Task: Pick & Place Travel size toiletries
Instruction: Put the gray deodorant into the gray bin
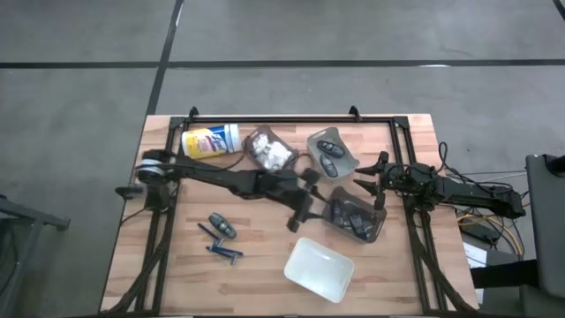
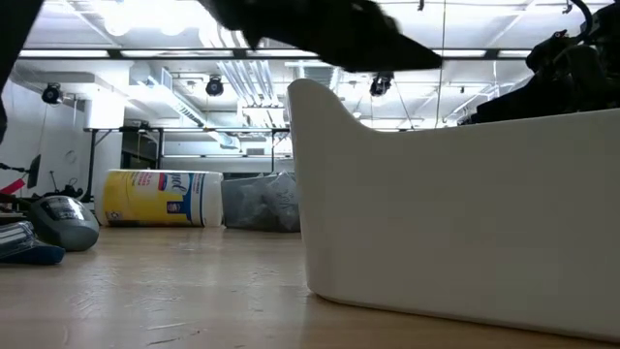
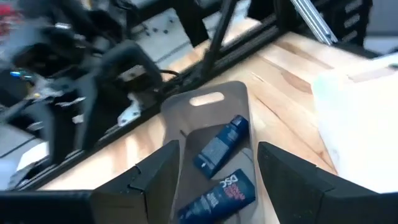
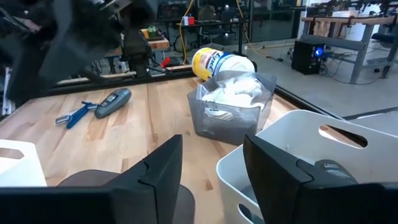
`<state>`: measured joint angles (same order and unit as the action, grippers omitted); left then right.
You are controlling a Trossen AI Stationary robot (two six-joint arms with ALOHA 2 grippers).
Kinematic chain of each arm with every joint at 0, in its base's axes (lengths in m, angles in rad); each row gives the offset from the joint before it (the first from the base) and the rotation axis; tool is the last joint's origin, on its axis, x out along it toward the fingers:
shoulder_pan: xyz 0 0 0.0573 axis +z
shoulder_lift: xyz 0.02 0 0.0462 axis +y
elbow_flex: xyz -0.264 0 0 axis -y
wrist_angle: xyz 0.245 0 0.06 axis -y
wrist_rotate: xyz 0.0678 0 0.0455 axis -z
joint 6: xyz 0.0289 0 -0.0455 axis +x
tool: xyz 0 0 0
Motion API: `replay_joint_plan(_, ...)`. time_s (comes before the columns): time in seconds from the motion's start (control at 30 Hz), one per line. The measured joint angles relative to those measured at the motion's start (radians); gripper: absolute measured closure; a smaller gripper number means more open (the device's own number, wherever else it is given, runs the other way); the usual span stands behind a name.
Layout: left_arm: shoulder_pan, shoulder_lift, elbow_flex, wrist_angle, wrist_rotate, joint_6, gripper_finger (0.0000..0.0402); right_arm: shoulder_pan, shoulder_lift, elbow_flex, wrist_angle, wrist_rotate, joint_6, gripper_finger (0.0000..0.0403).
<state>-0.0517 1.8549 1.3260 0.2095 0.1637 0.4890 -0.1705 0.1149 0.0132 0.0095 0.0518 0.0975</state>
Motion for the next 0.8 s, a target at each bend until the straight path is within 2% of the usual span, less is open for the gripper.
replay_joint_plan(0.17,0.0,-0.176,-0.212,0.108,-0.006,-0.057,0.0181,0.0,0.0,0.0,0.0,0.0,0.004,0.0222)
replay_joint_plan(0.43,-0.001,-0.409,-0.469,0.11,-0.004,-0.193,0.0181,0.0,-0.001,0.0,0.0,0.0,0.0,0.0207)
replay_joint_plan(0.63,-0.003,-0.55,-0.598,0.087,0.001,-0.266,0.0181,0.0,-0.001,0.0,-0.001,0.0,0.0,0.02)
replay_joint_plan(0.8,-0.021,-0.629,-0.651,0.036,0.003,-0.265,0.0183,0.0,-0.001,0.0,0.0,0.0,0.004,0.0204)
